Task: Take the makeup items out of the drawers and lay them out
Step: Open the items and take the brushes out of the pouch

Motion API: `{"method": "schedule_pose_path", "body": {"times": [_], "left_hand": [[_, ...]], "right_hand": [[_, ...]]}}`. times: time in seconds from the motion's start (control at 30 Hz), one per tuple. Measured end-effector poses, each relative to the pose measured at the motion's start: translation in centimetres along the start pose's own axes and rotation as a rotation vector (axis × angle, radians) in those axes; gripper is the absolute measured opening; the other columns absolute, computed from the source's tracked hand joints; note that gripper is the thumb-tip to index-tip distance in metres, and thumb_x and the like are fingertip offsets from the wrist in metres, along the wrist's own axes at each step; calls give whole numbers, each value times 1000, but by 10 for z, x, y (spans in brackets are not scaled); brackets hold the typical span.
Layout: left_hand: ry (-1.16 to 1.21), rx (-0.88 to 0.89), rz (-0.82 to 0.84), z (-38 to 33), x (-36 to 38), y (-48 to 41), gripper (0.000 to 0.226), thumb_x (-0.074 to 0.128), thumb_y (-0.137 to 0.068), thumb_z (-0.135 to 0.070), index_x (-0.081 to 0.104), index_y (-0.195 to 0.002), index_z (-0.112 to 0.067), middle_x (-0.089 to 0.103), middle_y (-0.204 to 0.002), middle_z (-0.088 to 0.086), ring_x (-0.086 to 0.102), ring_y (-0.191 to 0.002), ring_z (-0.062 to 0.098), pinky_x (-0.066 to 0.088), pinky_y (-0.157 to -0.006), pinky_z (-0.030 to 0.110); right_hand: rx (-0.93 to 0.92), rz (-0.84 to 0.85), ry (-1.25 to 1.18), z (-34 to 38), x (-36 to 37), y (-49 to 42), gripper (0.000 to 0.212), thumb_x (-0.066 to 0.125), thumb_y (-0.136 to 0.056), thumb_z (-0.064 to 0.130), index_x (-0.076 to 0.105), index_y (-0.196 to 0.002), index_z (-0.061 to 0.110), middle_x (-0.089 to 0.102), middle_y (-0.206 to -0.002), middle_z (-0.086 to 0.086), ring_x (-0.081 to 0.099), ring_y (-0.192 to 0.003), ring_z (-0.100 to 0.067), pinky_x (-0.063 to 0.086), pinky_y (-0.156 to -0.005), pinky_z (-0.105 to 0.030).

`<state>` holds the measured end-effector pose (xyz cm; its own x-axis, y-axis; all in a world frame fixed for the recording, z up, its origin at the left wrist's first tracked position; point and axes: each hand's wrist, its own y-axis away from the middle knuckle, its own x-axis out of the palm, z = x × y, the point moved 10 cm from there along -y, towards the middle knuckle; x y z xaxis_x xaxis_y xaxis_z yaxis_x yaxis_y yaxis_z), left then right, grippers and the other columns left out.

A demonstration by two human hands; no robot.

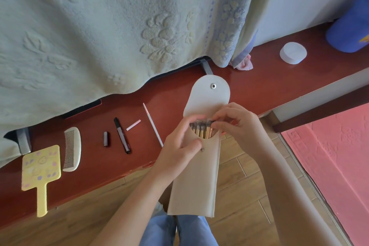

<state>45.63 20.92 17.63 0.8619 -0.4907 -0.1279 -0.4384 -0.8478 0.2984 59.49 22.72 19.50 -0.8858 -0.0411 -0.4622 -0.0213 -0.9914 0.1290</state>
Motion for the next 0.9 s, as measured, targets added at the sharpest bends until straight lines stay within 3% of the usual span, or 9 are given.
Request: {"method": "schedule_pose_path", "body": {"times": [0.13,0.27,0.37,0.47,0.57,0.7,0.77,0.83,0.9], "left_hand": [[22,-4,18,4,1,-1,49,53,-80,-15,50,-116,-47,58,-111,-22,57,-104,7,51,-92,42],[66,26,-1,4,0,-3,37,56,-85,-16,54,-113,-41,59,-109,-22,58,-98,1,53,-79,22],[59,38,-9,5,0,-4,30,58,-92,-20,53,-115,-38,58,-109,-25,57,-100,-2,50,-75,14],[-16,57,-7,9,-1,-7,28,59,-90,-30,51,-114,-43,57,-111,-26,56,-105,-1,50,-83,17],[-42,39,-11,16,-6,-8,30,56,-87,-33,48,-112,-48,55,-111,-29,54,-105,-2,48,-83,16],[7,2,-15,27,-15,-10,34,58,-91,-25,49,-115,-47,54,-110,-29,55,-102,-2,50,-84,19],[46,-13,-31,30,-19,-12,33,59,-91,-23,49,-115,-45,55,-108,-28,57,-100,-1,54,-84,27],[80,-9,-51,29,-22,-13,33,59,-91,-21,50,-115,-42,56,-107,-28,59,-98,0,55,-83,27],[90,8,-65,26,-24,-14,34,59,-90,-21,49,-116,-40,56,-106,-29,58,-99,-1,54,-80,22]], "right_hand": [[76,-82,-179,-4,-8,-1,12,60,-87,3,64,-87,15,61,-63,10,54,-51,-2,37,-42,-7],[153,-50,-248,-8,-6,-3,16,63,-86,13,64,-102,16,64,-62,9,53,-50,-8,38,-36,-17],[241,7,-245,-17,3,-6,22,72,-79,20,66,-99,13,64,-67,1,45,-45,-14,35,-35,-23],[237,72,-195,-17,14,-13,12,70,-81,17,66,-90,9,60,-68,-8,42,-44,-11,36,-40,-22],[243,58,-235,-15,15,-22,7,63,-86,11,64,-92,8,68,-81,-11,59,-57,-11,52,-50,-29],[293,-69,-535,-21,5,-38,23,66,-83,10,64,-105,6,70,-97,-15,66,-75,-16,59,-68,-33],[314,20,-638,-21,15,-44,35,72,-76,18,65,-108,6,71,-101,-16,67,-80,-21,58,-74,-36],[355,141,-514,-22,26,-44,33,73,-76,19,65,-106,6,72,-99,-13,67,-76,-21,56,-65,-28],[345,193,-237,-22,29,-43,24,72,-78,21,66,-99,10,74,-88,-6,58,-63,-22,46,-50,-23]]}}
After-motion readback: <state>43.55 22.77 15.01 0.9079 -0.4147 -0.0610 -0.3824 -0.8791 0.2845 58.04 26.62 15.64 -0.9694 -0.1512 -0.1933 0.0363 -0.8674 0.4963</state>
